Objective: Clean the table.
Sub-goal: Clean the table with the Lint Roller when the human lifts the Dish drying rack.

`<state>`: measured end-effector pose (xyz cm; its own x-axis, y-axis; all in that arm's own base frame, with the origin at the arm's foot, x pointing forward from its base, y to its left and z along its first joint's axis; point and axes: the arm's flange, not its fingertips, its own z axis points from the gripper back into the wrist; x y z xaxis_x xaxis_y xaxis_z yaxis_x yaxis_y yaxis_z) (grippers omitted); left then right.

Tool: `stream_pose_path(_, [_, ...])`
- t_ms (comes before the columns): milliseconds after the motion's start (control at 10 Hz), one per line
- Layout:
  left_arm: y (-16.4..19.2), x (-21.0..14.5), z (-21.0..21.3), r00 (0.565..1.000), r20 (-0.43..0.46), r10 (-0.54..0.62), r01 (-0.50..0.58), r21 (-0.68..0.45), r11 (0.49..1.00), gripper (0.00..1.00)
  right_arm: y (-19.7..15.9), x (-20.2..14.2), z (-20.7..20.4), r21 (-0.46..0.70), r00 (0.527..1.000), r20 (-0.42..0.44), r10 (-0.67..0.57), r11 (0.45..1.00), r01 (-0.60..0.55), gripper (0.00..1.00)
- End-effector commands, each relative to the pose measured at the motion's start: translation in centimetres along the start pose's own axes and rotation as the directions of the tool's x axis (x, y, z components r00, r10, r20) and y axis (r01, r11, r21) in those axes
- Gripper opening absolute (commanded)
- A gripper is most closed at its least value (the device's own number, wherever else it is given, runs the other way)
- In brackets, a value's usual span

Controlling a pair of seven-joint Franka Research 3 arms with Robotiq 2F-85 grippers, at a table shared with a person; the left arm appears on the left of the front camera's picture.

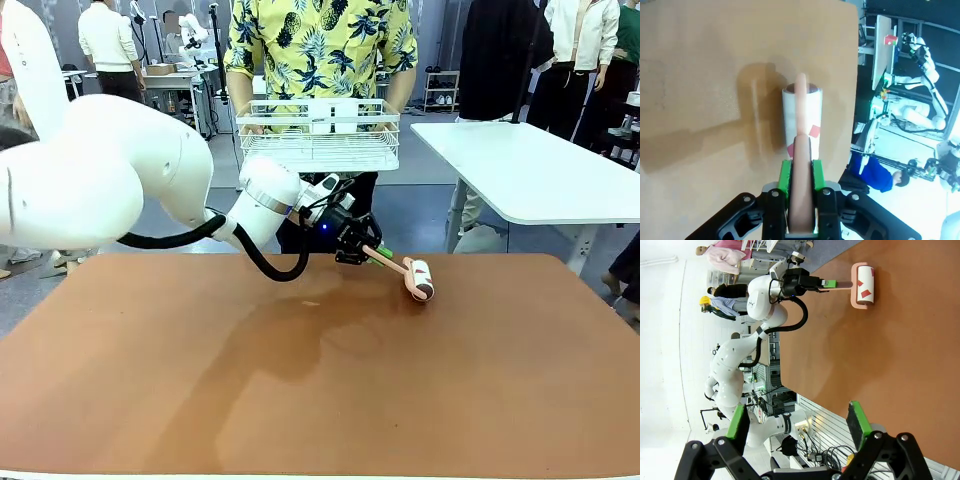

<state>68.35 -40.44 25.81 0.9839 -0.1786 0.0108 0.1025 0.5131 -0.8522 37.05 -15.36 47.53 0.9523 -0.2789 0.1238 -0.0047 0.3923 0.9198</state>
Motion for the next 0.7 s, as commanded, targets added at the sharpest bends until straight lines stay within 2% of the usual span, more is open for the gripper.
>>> stream_pose_path(0, [-3.0, -4.8, 3.6, 0.996, 0.056, -0.070, 0.071, -0.013, 0.997, 0.21, 0.2, -0.2, 0.2, 0.010, 1.000, -0.005, 0.012, 1.000, -0.012, 1.00])
stream_pose_path(200, [-5.3, -6.8, 6.4, 0.990, 0.091, -0.108, 0.111, -0.027, 0.993, 0.21, 0.2, -0.2, 0.2, 0.010, 1.000, -0.005, 0.012, 1.000, -0.012, 1.00])
stream_pose_path(400, [-5.7, -8.7, 8.4, 0.991, 0.109, -0.072, 0.072, -0.002, 0.997, 0.21, 0.2, -0.2, 0.2, 0.010, 1.000, -0.005, 0.012, 1.000, -0.012, 1.00])
stream_pose_path(500, [-6.2, -9.8, 9.0, 0.996, 0.060, -0.064, 0.064, 0.002, 0.998, 0.21, 0.2, -0.2, 0.2, 0.010, 1.000, -0.005, 0.012, 1.000, -0.012, 1.00])
stream_pose_path(600, [-6.9, -10.9, 10.2, 0.999, 0.026, -0.046, 0.044, 0.056, 0.997, 0.21, 0.2, -0.2, 0.2, 0.010, 1.000, -0.005, 0.012, 1.000, -0.012, 1.00])
